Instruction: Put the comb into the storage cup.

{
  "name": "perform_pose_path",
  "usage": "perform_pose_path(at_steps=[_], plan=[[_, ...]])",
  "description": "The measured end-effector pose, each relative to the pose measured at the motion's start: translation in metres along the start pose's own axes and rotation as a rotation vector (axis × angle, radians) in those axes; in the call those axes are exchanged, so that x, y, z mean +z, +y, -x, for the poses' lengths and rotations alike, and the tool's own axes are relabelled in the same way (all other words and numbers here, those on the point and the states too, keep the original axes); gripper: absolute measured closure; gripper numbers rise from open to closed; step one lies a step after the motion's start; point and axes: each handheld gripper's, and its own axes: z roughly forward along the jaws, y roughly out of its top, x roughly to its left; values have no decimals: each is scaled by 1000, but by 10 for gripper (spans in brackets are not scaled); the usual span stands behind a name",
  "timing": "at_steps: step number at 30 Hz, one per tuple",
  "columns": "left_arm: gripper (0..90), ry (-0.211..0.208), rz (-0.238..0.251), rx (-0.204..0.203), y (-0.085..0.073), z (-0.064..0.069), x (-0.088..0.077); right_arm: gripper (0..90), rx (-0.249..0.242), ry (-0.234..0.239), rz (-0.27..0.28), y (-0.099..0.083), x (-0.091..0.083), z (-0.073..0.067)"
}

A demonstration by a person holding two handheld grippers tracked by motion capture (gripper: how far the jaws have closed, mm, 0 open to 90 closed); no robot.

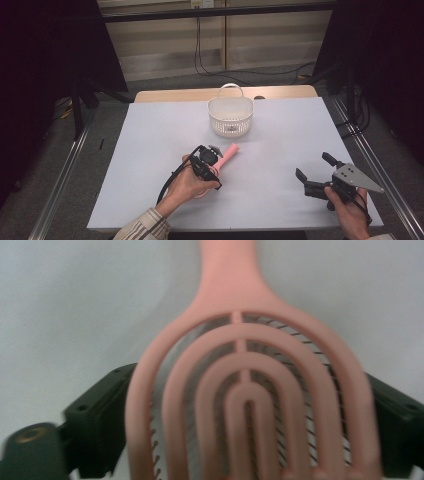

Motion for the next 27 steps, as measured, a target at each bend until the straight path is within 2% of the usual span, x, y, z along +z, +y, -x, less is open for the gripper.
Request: perform_pose_path(at_steps=[4,6,7,10,16,21,27], plan=[[130,14,-7,-2,1,2,0,0,0,0,-1,0,0,0],[72,38,-11,-12,0,1,2,0,-1,1,-2,0,0,0],[46,37,-14,-20,0,1,3,0,-1,1,-1,0,0,0],[56,18,-18,-39,1,0,3,0,-1,1,-4,0,0,0],[172,4,-21,-12,2,3,-1,0,0,1,-2,0,0,0],[184,0,-21,-9,2,3,-1,0,-1,1,-4,0,0,0],[191,3,-8,31,2,4,-2,0,-2,0,-3,0,0,0]])
